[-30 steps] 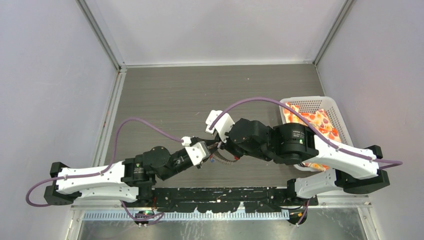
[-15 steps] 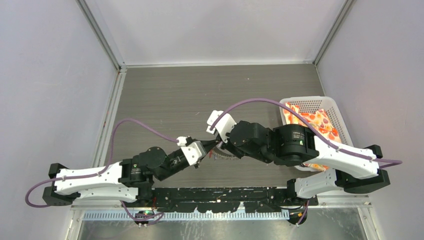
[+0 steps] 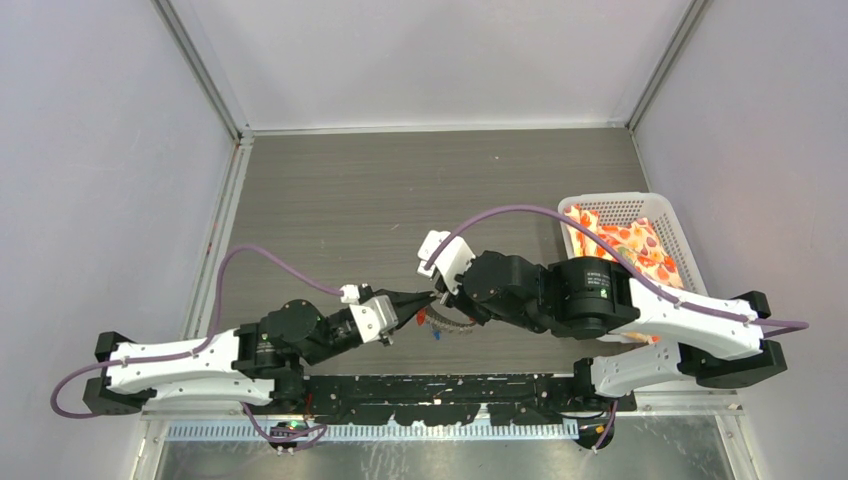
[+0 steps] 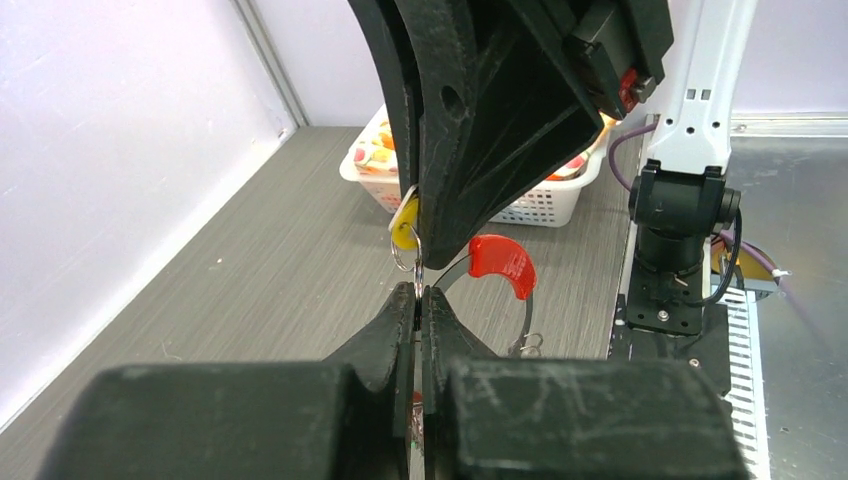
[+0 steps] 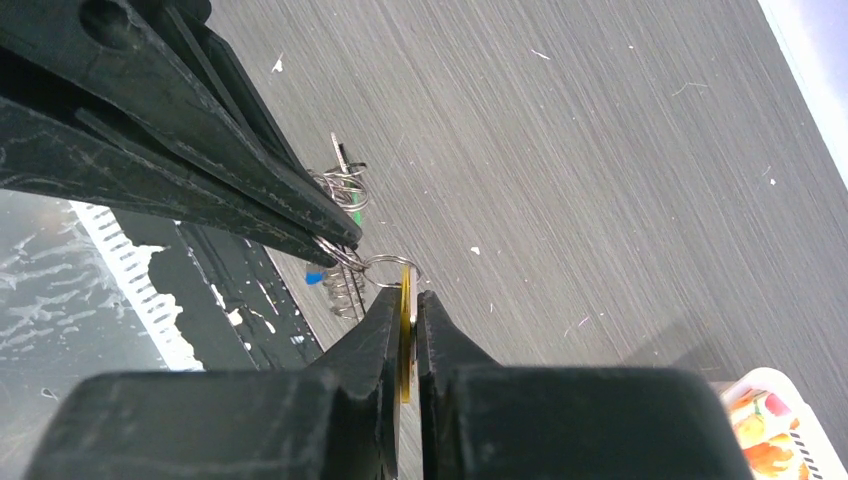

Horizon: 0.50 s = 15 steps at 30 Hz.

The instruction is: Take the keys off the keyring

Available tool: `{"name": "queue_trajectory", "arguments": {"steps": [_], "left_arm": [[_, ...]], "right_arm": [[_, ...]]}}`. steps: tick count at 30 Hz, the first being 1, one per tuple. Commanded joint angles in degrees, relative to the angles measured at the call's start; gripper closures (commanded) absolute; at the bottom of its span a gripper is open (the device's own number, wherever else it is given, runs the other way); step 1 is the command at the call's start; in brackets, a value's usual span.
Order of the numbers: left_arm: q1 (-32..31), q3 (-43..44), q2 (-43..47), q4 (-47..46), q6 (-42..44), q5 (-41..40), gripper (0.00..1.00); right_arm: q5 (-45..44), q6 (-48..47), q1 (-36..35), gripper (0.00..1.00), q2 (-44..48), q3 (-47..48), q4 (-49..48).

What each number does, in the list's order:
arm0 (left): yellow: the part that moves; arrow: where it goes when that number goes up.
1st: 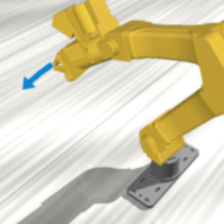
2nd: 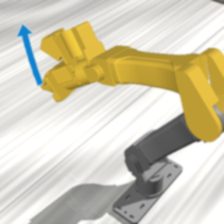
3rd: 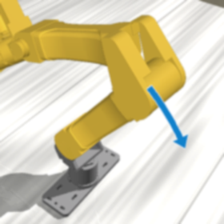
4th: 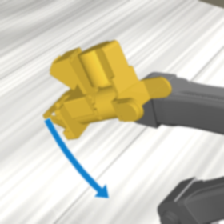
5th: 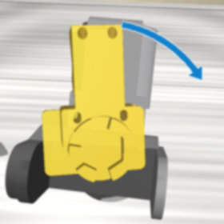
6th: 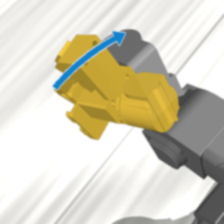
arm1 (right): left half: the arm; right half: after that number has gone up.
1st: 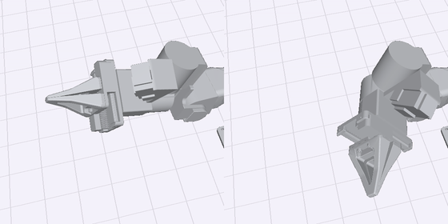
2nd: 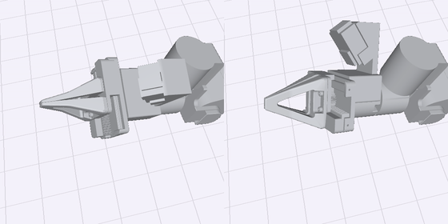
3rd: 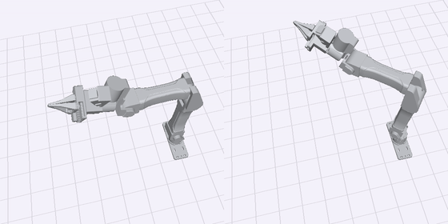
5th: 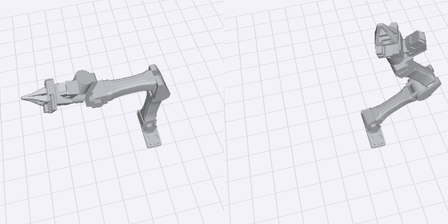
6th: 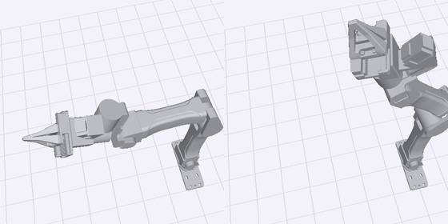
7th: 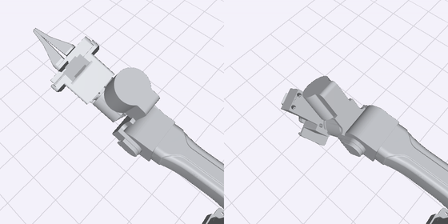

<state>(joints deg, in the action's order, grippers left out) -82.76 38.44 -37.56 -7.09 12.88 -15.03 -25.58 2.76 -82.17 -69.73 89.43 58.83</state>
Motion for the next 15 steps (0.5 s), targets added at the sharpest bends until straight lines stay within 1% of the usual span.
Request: {"name": "queue_trajectory", "arguments": {"steps": [1, 5, 7, 15], "left_arm": [[-0.21, 1.08, -1.14, -2.86, -0.55, 1.51, 0.96], [-0.21, 1.59, -2.52, -2.40, -0.76, -0.48, 0.78], [-0.23, 1.85, -2.97, -2.23, -0.43, -0.79, 0.76], [-0.21, 3.03, -2.72, -3.11, 0.49, -0.80, 0.75]], "right_arm": [[-2.44, -0.04, 0.84, 0.99, 1.68, 3.69, 0.60], [-0.91, -0.21, 0.83, 0.99, 0.84, 6.03, 1.41], [-0.62, -0.39, 0.74, 0.99, 0.36, 6.74, 1.87], [-1.13, -0.76, 0.71, 0.99, -0.58, 7.25, 2.47]]}}
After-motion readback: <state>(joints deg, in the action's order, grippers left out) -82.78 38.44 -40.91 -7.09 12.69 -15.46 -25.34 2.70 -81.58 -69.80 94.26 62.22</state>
